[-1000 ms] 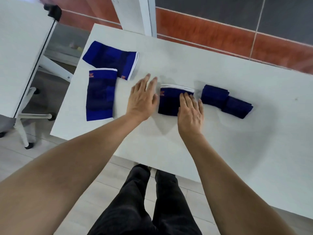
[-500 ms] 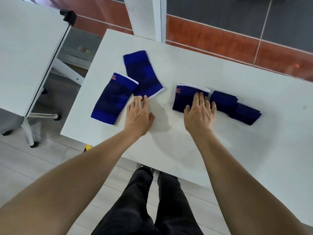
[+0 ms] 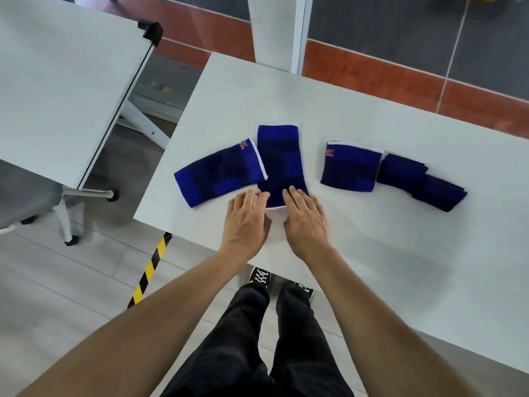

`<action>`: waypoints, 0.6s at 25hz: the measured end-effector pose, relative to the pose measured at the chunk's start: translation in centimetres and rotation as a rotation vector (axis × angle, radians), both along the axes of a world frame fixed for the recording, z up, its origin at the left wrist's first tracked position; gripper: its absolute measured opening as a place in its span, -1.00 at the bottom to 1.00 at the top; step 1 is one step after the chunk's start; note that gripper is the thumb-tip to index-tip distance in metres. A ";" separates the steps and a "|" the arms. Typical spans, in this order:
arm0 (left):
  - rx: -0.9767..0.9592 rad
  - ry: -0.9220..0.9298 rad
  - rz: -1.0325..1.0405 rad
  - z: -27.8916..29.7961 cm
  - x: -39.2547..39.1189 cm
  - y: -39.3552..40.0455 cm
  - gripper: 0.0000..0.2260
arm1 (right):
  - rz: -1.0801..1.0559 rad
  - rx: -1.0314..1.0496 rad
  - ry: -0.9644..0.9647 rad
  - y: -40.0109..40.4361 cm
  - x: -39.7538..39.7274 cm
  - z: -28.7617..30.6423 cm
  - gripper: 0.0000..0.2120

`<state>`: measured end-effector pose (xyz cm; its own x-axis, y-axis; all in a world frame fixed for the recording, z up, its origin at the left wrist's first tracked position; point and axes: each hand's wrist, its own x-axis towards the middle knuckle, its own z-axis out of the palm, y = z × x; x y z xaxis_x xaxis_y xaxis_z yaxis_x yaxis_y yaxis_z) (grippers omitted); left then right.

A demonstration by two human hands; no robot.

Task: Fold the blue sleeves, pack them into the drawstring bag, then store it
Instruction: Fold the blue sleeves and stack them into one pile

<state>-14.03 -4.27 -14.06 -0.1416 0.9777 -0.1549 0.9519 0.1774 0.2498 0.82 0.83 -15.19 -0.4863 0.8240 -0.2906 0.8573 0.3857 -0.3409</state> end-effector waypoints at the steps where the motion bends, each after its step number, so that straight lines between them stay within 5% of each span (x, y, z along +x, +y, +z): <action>1: 0.012 0.019 0.063 0.1 -1.2 0.4 -0.56 | -0.016 -0.006 -0.005 -0.5 0.1 0.0 -0.39; 6: -0.252 0.030 0.165 -0.4 -6.5 0.4 -0.52 | -0.047 -0.014 -0.086 -1.8 0.2 0.3 -0.38; 15: -0.153 0.048 0.151 -0.4 -9.0 -4.0 -0.71 | -0.124 -0.011 -0.132 -2.3 -0.6 0.2 -0.42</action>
<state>-22.98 -8.23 -14.43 -0.2956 0.9106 -0.2889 0.9218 0.3513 0.1640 0.26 -1.43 -14.96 -0.3382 0.8718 -0.3543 0.9357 0.2714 -0.2253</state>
